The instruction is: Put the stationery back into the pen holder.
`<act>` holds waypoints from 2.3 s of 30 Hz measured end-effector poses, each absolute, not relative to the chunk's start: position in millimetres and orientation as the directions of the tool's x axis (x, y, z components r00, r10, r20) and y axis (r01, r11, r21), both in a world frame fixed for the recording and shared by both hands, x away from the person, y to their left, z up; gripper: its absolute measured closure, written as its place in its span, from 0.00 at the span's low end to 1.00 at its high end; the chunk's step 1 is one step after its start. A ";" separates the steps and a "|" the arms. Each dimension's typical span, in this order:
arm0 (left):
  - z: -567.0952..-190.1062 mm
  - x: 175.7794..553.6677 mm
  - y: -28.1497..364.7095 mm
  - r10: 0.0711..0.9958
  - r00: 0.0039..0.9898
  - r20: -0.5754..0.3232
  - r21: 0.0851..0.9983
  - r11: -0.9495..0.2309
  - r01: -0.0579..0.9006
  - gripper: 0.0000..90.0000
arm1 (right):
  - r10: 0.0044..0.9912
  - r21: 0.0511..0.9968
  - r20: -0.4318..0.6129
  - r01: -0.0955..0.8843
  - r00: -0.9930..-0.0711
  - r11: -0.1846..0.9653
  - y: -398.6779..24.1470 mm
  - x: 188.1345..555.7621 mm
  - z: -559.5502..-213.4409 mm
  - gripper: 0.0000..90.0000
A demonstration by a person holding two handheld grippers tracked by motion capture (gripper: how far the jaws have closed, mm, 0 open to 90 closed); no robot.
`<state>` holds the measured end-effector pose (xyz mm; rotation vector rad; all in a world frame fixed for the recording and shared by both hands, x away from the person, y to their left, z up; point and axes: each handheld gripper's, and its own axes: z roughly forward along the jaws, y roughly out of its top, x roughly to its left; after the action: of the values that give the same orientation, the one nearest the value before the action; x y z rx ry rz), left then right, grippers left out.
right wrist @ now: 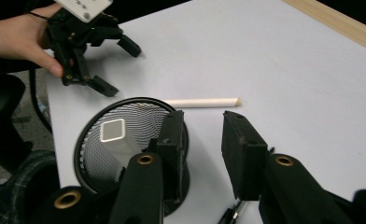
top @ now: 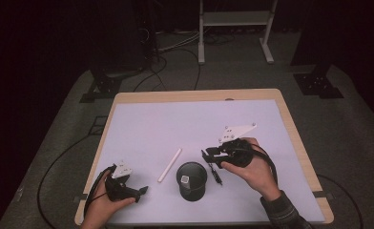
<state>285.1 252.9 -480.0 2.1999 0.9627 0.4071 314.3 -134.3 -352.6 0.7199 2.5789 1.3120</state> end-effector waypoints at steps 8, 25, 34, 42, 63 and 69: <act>-480.1 285.1 252.7 0.739 0.674 0.007 0.704 -0.482 0.521 0.00 | 0.544 0.784 0.068 0.382 -0.837 0.489 -140.9 325.8 -359.4 0.75; -480.3 285.3 252.7 0.738 0.674 0.011 0.707 -0.482 0.517 0.00 | 0.618 0.721 0.063 0.464 -0.784 0.515 -134.2 354.9 -385.3 0.75; -480.3 285.3 252.7 0.738 0.675 0.010 0.707 -0.483 0.517 0.00 | 0.644 0.656 0.082 0.527 -0.761 0.540 -124.4 367.7 -396.9 0.76; -480.2 285.4 252.9 0.737 0.676 0.013 0.706 -0.486 0.516 0.00 | 0.653 0.621 0.080 0.550 -0.753 0.559 -115.1 378.7 -405.1 0.77; -480.3 285.1 252.7 0.739 0.674 0.008 0.705 -0.482 0.520 0.00 | 0.678 0.504 0.103 0.626 -0.728 0.595 -96.4 395.3 -422.7 0.77; -480.3 285.1 252.7 0.739 0.674 0.008 0.705 -0.482 0.520 0.00 | 0.682 0.483 0.106 0.637 -0.724 0.601 -92.7 397.5 -426.7 0.76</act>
<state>285.1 252.7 -480.3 2.1947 0.9641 0.4080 397.5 -92.7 -426.7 1.1273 2.7297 0.7696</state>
